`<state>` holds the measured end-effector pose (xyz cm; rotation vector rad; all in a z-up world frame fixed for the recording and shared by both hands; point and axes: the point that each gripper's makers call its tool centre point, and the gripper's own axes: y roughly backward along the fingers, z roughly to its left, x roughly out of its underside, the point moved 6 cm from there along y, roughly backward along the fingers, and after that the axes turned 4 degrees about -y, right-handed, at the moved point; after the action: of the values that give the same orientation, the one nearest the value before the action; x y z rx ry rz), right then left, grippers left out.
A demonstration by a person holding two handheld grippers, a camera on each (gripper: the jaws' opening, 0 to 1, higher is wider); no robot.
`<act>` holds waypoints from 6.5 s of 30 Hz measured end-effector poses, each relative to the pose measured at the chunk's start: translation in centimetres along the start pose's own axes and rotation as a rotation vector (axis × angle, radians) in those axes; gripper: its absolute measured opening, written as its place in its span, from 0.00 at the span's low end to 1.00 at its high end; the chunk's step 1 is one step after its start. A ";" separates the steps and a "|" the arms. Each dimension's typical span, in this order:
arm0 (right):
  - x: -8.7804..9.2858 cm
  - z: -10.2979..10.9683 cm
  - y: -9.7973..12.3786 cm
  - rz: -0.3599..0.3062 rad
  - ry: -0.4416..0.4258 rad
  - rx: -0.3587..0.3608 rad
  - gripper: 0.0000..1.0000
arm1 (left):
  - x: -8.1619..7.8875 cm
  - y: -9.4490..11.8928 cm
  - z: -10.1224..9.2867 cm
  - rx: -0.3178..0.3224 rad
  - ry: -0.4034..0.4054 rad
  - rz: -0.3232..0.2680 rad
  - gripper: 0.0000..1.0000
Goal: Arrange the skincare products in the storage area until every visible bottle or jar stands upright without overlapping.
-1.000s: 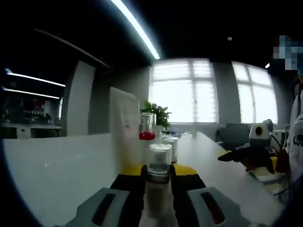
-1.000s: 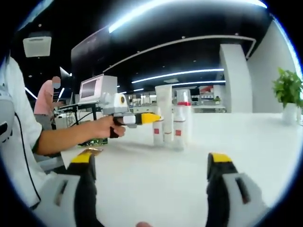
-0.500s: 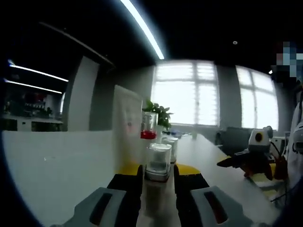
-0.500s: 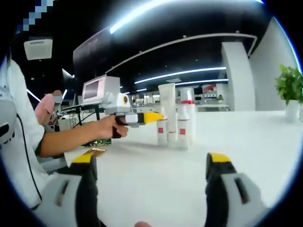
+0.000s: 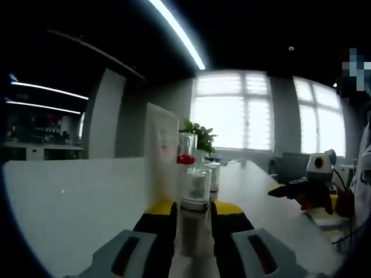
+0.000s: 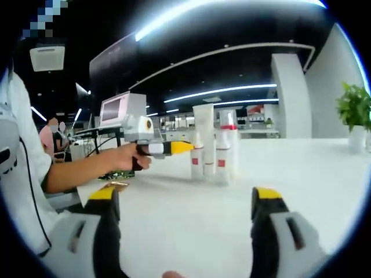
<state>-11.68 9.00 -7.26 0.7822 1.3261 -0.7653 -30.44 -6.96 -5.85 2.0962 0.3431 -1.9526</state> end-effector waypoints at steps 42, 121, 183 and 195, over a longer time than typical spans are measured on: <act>0.1 -0.2 -0.4 0.013 -0.011 0.006 0.93 | -0.3 1.2 -0.3 -0.027 0.005 0.001 0.23; -0.7 9.4 -14.4 0.180 0.115 -0.491 0.73 | 3.3 26.1 -4.3 -0.636 0.073 0.118 0.98; 3.8 15.7 -21.8 0.448 0.240 -0.692 0.57 | 6.9 28.8 -6.1 -0.812 0.111 0.281 0.85; 3.9 15.8 -21.7 0.407 0.246 -0.718 0.54 | 7.1 28.2 -5.7 -0.774 0.194 0.236 0.75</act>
<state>-21.27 -16.08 -11.11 0.5360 1.4604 0.1474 -14.99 -31.56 -11.81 1.6975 0.7149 -1.2018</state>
